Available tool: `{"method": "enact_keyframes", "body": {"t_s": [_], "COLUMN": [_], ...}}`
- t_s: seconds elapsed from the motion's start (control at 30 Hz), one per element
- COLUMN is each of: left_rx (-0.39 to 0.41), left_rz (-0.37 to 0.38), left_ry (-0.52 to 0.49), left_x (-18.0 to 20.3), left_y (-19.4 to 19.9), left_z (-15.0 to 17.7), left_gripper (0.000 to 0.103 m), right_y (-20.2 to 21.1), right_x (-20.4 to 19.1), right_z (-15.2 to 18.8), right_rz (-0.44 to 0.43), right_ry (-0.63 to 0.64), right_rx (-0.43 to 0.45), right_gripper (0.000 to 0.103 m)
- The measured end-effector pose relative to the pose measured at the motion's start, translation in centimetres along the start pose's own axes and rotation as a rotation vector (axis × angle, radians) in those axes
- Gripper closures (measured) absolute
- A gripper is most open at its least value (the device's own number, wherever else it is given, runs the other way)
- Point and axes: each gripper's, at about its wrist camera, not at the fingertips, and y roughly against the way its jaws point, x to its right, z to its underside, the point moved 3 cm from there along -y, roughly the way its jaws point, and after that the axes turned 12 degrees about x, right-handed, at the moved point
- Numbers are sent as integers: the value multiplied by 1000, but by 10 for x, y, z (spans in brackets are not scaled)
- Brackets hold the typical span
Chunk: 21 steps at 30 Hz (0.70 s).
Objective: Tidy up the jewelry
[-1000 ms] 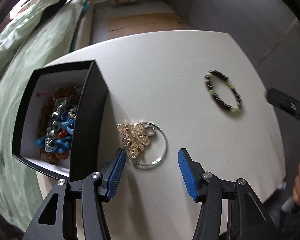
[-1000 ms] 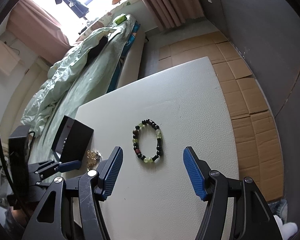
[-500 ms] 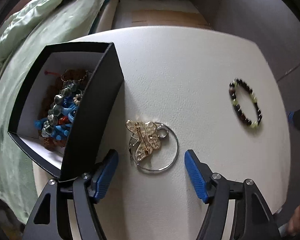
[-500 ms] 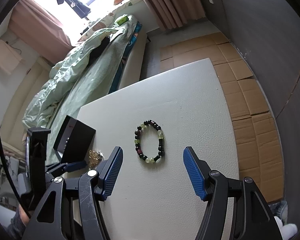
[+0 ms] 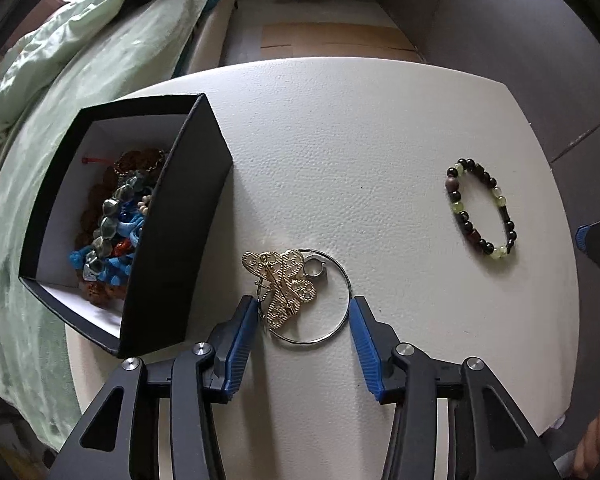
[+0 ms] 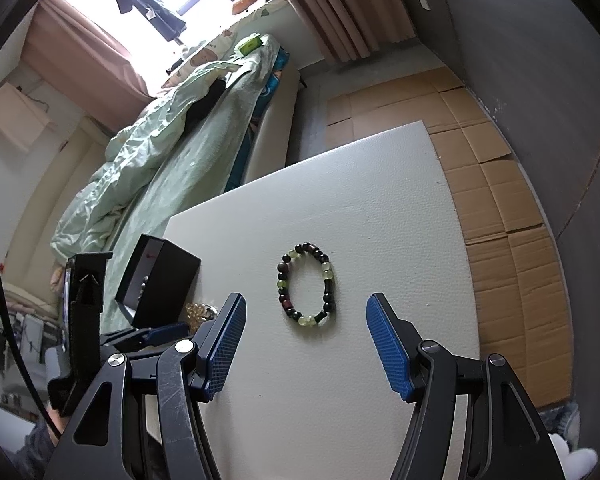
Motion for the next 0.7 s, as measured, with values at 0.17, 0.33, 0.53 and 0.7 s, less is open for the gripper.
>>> {"method": "enact_keyframes", "body": {"t_s": [0.17,0.33,0.53,0.7], "left_rx": [-9,6,21,49], "left_rz": [38,56,88,117], "left_ry": [22,16,5,6], "left_x": [-6,-7,-7,-11], "left_y": [1,3,15,33], "left_z": [-6,-10,-15,-25], "left_gripper": [85,85,85,85], "right_y": [-6,-19,-40,-59], "right_x": [0,-2,-11,-17], "right_z": [1,0,1,6], "right_rz": [30,69,131,180], "right_ry": [18,46,115,169], "right_rx": [-15,-33,-63,-101], "right_gripper": [39,39,39,57]}}
